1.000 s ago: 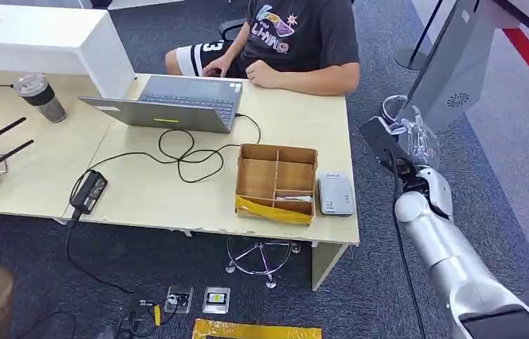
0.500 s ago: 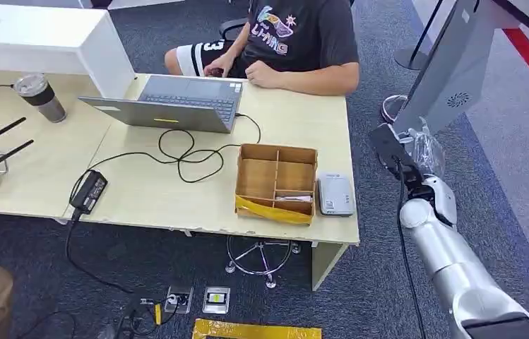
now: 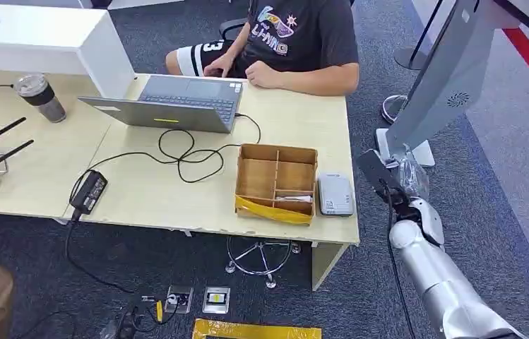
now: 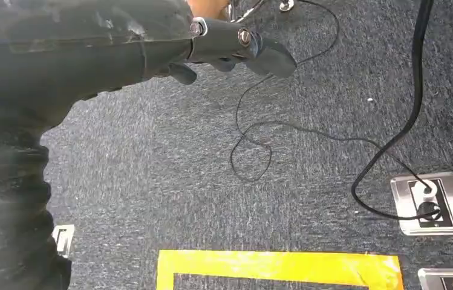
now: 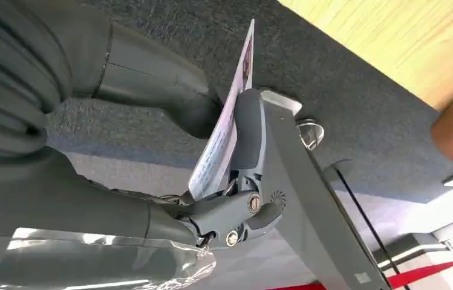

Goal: Pass the card to the sensor for recognition and then transmit it.

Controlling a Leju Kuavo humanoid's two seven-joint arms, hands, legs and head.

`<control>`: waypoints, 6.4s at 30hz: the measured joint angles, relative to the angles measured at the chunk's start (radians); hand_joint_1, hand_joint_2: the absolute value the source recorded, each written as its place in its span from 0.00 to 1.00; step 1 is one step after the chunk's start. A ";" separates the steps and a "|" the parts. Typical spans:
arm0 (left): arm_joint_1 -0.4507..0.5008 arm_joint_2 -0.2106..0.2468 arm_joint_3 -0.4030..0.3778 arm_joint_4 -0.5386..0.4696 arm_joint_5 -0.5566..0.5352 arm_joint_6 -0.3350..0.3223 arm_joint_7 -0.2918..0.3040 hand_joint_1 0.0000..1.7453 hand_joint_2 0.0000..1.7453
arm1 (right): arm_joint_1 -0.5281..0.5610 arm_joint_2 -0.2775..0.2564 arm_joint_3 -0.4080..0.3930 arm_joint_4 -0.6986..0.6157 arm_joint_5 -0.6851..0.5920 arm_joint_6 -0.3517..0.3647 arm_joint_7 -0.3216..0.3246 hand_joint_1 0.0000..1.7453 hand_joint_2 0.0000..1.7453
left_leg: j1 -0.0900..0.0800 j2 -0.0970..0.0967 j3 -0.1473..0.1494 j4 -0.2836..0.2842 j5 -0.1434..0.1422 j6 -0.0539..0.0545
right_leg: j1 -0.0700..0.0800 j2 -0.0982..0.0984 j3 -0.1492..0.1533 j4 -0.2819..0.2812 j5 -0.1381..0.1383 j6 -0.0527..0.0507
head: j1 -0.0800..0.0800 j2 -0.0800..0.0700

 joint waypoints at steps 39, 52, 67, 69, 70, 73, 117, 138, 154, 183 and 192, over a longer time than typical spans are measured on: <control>0.000 -0.001 0.000 0.000 -0.003 -0.011 0.002 0.00 1.00 | 0.068 0.076 0.006 0.024 0.051 0.071 -0.018 1.00 1.00 | 0.000 0.000 0.000 0.000 0.000 0.000 | 0.000 0.000 0.000 0.000 0.000 0.000 | 0.000 0.000; 0.000 -0.001 0.000 0.000 -0.003 -0.012 0.002 0.00 1.00 | 0.072 0.083 0.007 0.024 0.054 0.092 -0.020 1.00 1.00 | 0.000 0.000 0.000 0.000 0.000 0.000 | 0.000 0.000 0.000 0.000 0.000 0.000 | 0.000 0.000; -0.003 -0.001 0.000 0.000 -0.005 -0.020 0.003 0.00 1.00 | 0.077 0.092 0.035 0.027 0.080 0.183 -0.025 1.00 1.00 | 0.000 0.000 0.001 0.000 0.000 0.000 | 0.000 0.000 0.001 0.000 0.000 0.000 | 0.000 0.000; -0.003 -0.001 0.000 0.000 -0.005 -0.020 0.003 0.00 1.00 | 0.078 0.092 0.035 0.027 0.084 0.189 -0.019 1.00 1.00 | 0.000 0.000 0.001 0.000 0.000 0.000 | 0.000 0.000 0.001 0.000 0.000 0.000 | 0.000 0.000; -0.003 -0.001 0.000 0.000 -0.005 -0.020 0.002 0.00 1.00 | 0.078 0.092 0.036 0.027 0.087 0.195 -0.017 1.00 1.00 | 0.000 0.000 0.001 0.000 0.000 0.000 | 0.000 0.000 0.001 0.000 0.000 0.000 | 0.000 0.000; -0.003 -0.001 0.000 0.000 -0.004 -0.020 0.003 0.00 1.00 | 0.079 0.092 0.038 0.027 0.087 0.200 -0.013 1.00 1.00 | 0.000 0.000 0.001 0.000 0.000 0.000 | 0.000 0.000 0.001 0.000 0.000 0.000 | 0.000 0.000; 0.000 0.001 0.000 0.000 -0.005 -0.010 0.003 0.00 1.00 | -0.033 0.060 0.038 -0.012 -0.127 0.201 -0.081 1.00 1.00 | -0.001 0.003 0.003 0.000 0.000 0.000 | -0.001 0.001 0.002 0.000 0.002 0.000 | 0.000 0.000; 0.005 -0.002 0.000 0.000 -0.003 -0.007 0.003 0.00 1.00 | -0.127 0.031 -0.058 -0.375 -0.299 0.186 -0.135 1.00 1.00 | -0.001 0.002 0.003 0.000 0.001 0.000 | -0.001 0.001 0.002 0.000 0.002 0.000 | 0.000 0.000; -0.033 -0.017 0.000 0.000 -0.040 -0.029 0.016 0.00 1.00 | -0.247 0.112 0.071 -0.305 0.133 0.188 -0.068 1.00 1.00 | 0.000 0.000 0.001 0.000 0.003 -0.001 | 0.000 -0.001 0.002 0.001 0.003 0.000 | 0.000 0.000; -0.043 -0.031 -0.007 0.000 -0.035 -0.042 0.026 0.00 1.00 | -0.302 0.110 0.217 0.032 0.267 0.250 0.074 0.00 1.00 | 0.000 0.000 0.002 0.000 0.003 -0.001 | -0.001 0.000 0.001 0.001 0.003 0.000 | 0.000 0.000; -0.044 -0.032 -0.007 0.000 -0.036 -0.039 0.026 0.00 1.00 | -0.307 0.098 0.225 0.053 0.285 0.187 0.084 0.00 1.00 | 0.000 0.001 0.002 0.000 0.003 -0.001 | -0.001 0.001 0.001 0.001 0.003 0.000 | 0.000 0.000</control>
